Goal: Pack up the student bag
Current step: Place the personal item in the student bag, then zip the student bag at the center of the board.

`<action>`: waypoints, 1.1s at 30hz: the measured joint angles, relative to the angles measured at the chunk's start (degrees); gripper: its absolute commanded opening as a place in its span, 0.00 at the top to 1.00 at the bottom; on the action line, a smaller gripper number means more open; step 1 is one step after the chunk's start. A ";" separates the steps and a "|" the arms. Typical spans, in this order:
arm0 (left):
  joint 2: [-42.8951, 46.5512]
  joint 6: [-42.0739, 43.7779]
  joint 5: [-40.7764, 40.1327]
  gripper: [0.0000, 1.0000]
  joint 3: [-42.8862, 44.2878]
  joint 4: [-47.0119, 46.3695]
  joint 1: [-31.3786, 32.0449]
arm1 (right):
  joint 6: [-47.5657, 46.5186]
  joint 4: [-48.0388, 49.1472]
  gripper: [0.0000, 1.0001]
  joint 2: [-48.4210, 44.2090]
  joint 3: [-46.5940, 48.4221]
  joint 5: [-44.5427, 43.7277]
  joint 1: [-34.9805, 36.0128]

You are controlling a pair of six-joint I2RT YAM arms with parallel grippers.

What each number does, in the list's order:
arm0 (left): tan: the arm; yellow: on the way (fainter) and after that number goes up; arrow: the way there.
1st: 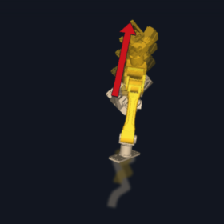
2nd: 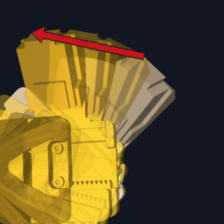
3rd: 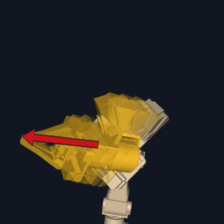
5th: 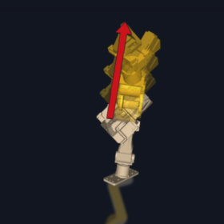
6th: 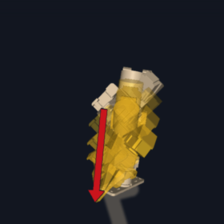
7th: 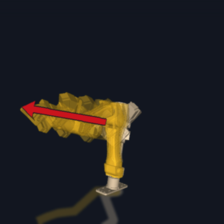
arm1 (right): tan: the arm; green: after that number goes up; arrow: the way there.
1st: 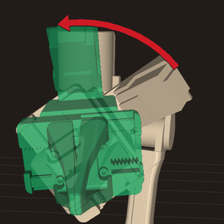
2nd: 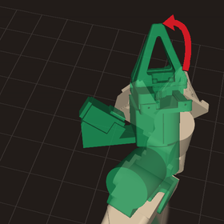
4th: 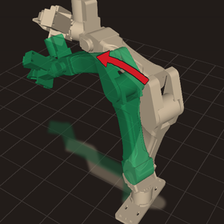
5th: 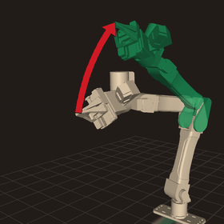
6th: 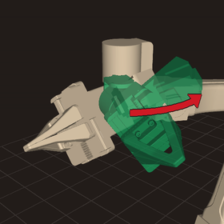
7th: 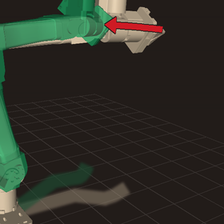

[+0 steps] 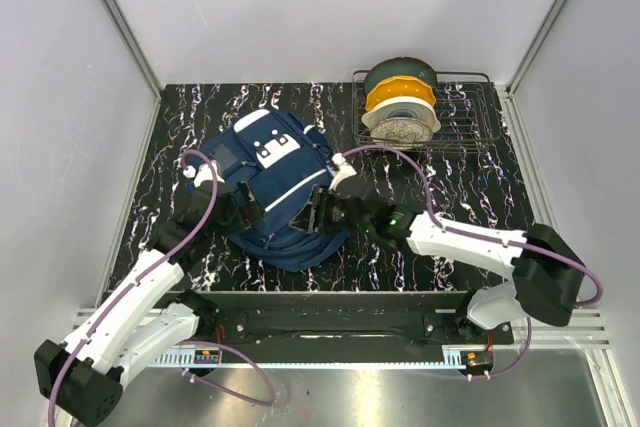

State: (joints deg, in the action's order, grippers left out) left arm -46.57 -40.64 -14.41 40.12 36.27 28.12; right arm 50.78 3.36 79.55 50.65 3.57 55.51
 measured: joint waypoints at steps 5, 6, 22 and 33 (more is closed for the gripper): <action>2.80 -2.40 5.27 0.05 -4.22 -3.32 -2.25 | -0.63 -0.37 0.50 5.75 3.39 -0.11 3.56; 3.28 -3.02 6.14 0.08 -5.18 -4.66 -2.45 | -0.66 -0.37 0.50 6.36 3.52 -0.09 3.91; 4.31 -7.69 9.79 0.74 -13.77 -16.31 -5.05 | -1.95 -2.60 0.49 10.38 7.15 -1.60 7.39; 1.31 -8.00 10.19 0.94 -12.74 -16.46 -5.38 | -1.31 -7.17 0.48 15.65 12.04 -7.78 9.46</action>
State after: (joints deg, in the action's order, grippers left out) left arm -45.25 -48.64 -4.23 27.38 19.81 22.74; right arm 49.47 -3.81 95.20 62.70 -4.21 64.97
